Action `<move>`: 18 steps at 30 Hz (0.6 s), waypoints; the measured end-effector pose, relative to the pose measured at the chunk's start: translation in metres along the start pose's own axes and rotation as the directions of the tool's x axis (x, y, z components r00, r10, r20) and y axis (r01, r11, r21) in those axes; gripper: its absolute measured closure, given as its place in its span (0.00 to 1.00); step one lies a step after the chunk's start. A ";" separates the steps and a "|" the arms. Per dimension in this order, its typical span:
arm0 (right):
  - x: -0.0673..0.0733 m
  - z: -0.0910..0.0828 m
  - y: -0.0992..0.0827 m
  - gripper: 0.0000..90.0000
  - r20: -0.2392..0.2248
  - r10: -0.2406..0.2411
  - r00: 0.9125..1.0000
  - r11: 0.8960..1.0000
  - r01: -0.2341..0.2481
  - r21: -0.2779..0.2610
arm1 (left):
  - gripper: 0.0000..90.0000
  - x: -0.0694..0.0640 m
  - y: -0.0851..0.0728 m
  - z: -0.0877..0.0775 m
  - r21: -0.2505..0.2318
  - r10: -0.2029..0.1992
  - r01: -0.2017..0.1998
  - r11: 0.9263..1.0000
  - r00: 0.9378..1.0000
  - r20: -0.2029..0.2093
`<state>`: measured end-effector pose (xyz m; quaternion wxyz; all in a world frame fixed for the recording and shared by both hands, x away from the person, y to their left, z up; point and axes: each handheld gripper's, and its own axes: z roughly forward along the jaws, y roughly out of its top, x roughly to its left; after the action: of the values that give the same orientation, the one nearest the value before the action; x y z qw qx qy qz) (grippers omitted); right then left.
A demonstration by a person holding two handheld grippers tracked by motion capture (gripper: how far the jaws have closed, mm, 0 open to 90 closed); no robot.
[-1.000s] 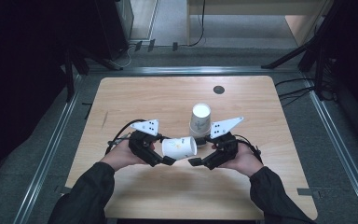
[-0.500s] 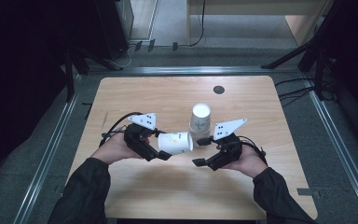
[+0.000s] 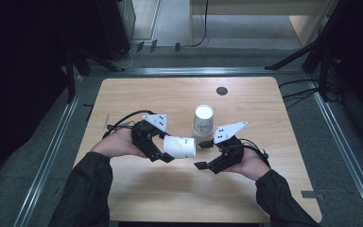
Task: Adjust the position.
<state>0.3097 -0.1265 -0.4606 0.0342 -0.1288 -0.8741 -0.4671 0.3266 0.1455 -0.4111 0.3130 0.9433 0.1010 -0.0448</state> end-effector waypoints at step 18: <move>0.001 0.010 0.005 0.27 0.008 -0.024 1.000 1.000 0.024 0.001 | 0.26 0.002 0.017 0.018 0.233 0.043 -0.034 0.972 0.999 -0.030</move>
<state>0.3108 -0.1158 -0.4624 0.0250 -0.1203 -0.8759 -0.4666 0.3322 0.1219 -0.4166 0.1995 0.9759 0.0821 -0.0340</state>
